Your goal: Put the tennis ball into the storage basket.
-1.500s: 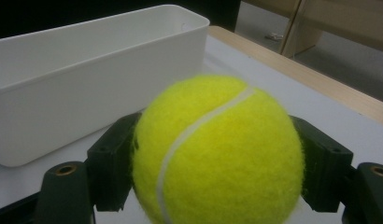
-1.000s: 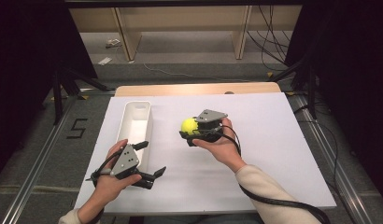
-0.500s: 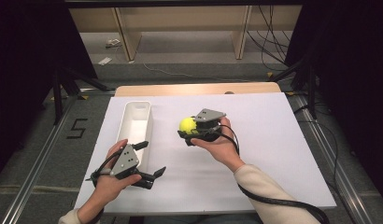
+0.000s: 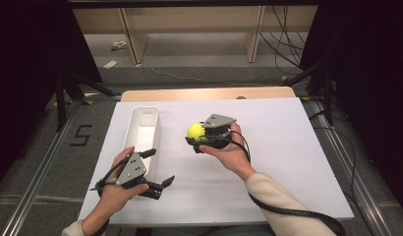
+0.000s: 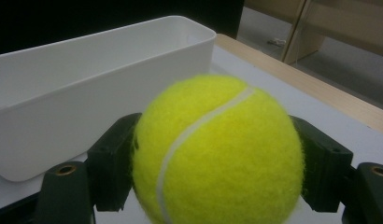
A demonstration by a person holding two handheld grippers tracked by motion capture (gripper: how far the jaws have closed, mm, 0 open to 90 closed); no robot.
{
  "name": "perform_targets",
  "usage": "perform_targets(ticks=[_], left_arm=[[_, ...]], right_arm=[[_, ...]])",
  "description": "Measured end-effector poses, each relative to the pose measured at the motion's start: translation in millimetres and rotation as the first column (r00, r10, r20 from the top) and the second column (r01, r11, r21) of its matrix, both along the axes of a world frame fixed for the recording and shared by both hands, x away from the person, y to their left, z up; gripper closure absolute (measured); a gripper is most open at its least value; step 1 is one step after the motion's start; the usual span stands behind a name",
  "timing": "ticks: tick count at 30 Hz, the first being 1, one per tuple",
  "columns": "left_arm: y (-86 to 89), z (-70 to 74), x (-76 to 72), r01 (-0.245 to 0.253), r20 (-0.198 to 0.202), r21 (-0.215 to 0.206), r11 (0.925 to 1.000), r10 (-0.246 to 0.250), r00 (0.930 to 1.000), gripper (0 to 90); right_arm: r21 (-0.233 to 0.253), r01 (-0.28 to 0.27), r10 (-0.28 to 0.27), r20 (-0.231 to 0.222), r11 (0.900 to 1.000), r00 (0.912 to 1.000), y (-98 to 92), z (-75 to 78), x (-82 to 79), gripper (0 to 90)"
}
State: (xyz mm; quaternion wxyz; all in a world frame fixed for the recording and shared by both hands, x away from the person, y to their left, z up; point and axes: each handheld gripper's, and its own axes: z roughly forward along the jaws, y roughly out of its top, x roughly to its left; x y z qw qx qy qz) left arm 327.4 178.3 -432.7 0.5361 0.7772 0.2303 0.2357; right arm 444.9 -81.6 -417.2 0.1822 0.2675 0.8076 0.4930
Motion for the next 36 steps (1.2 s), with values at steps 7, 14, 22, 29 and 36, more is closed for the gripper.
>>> perform_targets(ticks=[7, 14, 22, 29, 36], left_arm=[[-0.1, -0.6, 0.1, -0.001, -0.005, -0.004, 1.0000, 0.001, 1.0000, 0.0], [0.3, -0.3, 0.3, 0.002, -0.003, -0.004, 1.0000, -0.002, 1.0000, 0.0], [-0.1, -0.5, 0.1, 0.003, -0.006, -0.006, 1.0000, -0.003, 1.0000, 0.0], [-0.3, -0.4, 0.2, 0.004, -0.002, -0.002, 1.0000, -0.004, 1.0000, 0.0], [-0.3, 0.1, -0.1, 0.006, -0.001, -0.002, 1.0000, -0.006, 1.0000, 0.0]], right_arm=[[-0.003, -0.011, 0.011, -0.003, 1.000, 0.9999, 3.6, -1.7, -0.4, 26.2], [0.003, -0.017, 0.017, -0.011, 1.000, 0.9998, 8.0, -1.0, 0.0, 26.2], [0.003, -0.024, 0.024, -0.012, 1.000, 0.9996, 11.9, -1.2, -0.6, 26.2], [0.008, -0.026, 0.026, -0.011, 1.000, 0.9996, 15.1, -0.3, 0.2, 26.1], [0.015, -0.031, 0.031, -0.015, 0.999, 0.9994, 16.6, 1.0, 0.6, 26.2]])
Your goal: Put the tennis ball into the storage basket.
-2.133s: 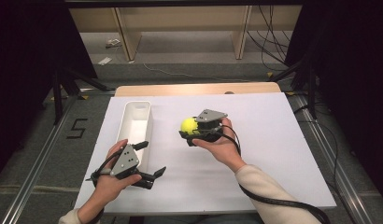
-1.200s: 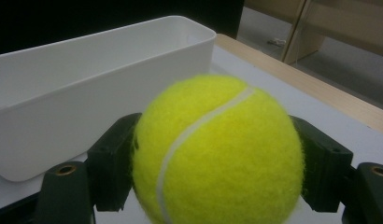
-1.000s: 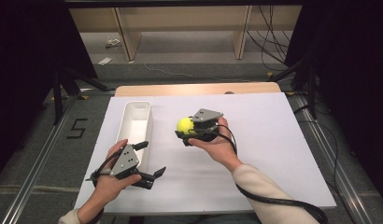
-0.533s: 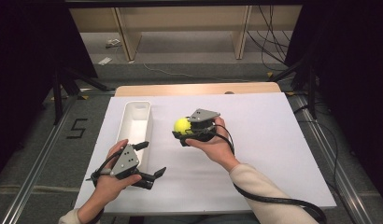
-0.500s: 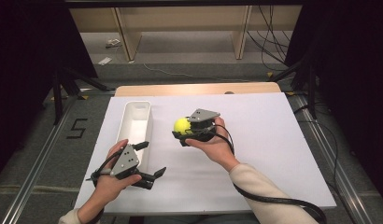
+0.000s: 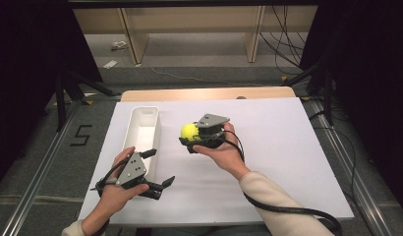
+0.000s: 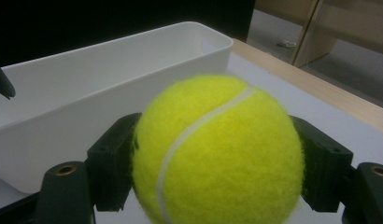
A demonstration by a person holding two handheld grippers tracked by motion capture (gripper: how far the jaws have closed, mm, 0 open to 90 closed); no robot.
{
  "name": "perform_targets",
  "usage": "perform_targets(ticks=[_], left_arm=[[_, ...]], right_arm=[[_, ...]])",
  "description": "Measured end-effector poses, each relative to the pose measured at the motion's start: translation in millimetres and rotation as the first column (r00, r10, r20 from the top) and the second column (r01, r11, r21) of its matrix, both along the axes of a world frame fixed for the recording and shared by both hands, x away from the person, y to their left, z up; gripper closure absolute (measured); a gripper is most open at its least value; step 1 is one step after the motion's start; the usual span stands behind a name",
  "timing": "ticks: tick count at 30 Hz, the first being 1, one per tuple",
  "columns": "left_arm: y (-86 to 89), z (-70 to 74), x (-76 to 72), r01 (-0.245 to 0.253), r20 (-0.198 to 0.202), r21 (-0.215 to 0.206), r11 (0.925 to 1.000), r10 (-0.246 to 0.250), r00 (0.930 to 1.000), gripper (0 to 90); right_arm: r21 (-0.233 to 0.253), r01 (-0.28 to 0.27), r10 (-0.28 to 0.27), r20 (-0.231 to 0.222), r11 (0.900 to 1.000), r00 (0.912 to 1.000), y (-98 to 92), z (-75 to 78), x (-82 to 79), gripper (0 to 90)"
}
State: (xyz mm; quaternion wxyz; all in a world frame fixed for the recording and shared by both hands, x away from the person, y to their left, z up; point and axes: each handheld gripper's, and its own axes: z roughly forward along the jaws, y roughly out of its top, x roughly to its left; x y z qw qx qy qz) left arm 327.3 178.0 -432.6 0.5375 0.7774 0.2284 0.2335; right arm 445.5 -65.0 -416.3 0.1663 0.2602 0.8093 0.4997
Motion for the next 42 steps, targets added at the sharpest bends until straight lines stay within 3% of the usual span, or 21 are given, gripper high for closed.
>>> perform_targets(ticks=[42], left_arm=[[-0.8, -0.2, -0.6, 0.006, 0.002, 0.003, 1.0000, -0.006, 1.0000, 0.0]], right_arm=[[0.011, -0.010, 0.010, 0.011, 1.000, 0.9999, 10.5, 1.8, 1.0, 26.2]])
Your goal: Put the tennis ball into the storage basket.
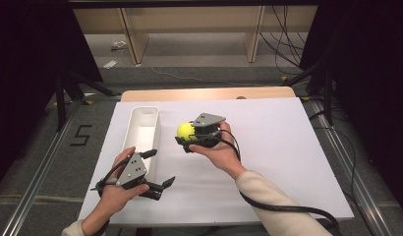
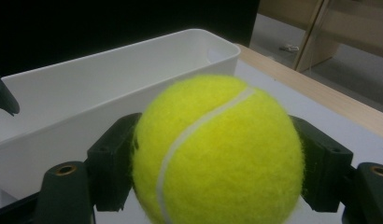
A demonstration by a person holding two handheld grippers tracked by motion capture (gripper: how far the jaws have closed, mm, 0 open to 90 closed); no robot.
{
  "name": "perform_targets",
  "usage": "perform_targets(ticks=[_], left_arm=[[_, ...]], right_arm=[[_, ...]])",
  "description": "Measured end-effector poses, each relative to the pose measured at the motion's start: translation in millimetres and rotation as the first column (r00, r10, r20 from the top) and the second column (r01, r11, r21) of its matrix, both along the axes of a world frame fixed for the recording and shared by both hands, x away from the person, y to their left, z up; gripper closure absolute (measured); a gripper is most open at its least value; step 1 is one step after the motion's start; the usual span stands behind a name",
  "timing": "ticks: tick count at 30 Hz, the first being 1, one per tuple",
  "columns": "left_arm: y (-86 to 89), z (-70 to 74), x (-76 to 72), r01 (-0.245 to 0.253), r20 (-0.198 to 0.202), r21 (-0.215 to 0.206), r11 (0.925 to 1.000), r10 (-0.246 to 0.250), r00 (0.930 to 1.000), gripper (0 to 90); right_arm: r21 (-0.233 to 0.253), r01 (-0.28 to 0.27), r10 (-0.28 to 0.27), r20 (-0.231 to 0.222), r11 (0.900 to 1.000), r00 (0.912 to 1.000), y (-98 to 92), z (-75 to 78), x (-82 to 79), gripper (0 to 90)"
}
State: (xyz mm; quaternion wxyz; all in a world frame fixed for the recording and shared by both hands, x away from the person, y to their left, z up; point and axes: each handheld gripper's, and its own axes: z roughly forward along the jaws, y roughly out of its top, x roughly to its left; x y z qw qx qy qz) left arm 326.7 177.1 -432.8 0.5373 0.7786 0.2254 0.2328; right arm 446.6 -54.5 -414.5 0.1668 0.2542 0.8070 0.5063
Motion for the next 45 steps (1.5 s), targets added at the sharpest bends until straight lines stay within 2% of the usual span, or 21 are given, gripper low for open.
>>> perform_targets(ticks=[45], left_arm=[[-1.4, -0.2, -0.6, 0.012, -0.004, 0.000, 0.9999, -0.012, 0.9999, 0.0]], right_arm=[[0.006, -0.026, 0.026, -0.001, 1.000, 0.9997, 18.3, -1.3, 0.9, 26.1]])
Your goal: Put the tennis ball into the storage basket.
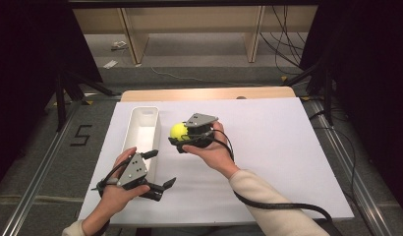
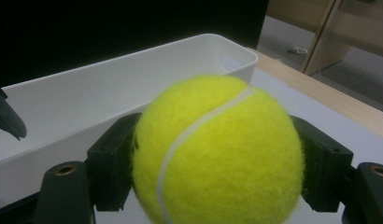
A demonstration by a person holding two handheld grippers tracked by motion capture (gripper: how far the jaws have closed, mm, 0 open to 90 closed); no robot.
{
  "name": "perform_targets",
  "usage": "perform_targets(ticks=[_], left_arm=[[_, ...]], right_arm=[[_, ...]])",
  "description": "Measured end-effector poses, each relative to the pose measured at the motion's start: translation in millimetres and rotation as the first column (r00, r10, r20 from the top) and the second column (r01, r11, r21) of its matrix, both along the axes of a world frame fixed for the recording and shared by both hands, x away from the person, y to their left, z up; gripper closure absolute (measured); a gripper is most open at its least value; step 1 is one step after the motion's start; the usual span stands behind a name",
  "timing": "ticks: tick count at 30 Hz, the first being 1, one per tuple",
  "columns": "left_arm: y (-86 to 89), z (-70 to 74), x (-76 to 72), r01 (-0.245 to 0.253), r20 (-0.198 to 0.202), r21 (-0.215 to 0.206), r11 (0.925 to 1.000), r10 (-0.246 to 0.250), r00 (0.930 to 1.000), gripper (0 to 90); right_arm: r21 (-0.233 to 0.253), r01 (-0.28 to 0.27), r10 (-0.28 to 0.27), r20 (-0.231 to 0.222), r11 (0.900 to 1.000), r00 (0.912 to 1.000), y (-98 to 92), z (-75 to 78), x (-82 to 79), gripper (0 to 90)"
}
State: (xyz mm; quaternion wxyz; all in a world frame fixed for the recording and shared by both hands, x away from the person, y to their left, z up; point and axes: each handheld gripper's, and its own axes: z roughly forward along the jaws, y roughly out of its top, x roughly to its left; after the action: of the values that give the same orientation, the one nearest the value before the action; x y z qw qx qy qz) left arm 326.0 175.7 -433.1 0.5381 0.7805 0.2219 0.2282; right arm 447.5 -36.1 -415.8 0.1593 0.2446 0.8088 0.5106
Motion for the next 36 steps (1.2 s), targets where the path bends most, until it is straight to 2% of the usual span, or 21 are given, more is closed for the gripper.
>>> perform_targets(ticks=[36], left_arm=[[0.2, -0.3, 0.0, 0.002, -0.003, 0.002, 1.0000, -0.002, 1.0000, 0.0]], right_arm=[[0.010, -0.018, 0.018, -0.001, 1.000, 0.9998, 14.7, 4.8, 3.0, 26.1]])
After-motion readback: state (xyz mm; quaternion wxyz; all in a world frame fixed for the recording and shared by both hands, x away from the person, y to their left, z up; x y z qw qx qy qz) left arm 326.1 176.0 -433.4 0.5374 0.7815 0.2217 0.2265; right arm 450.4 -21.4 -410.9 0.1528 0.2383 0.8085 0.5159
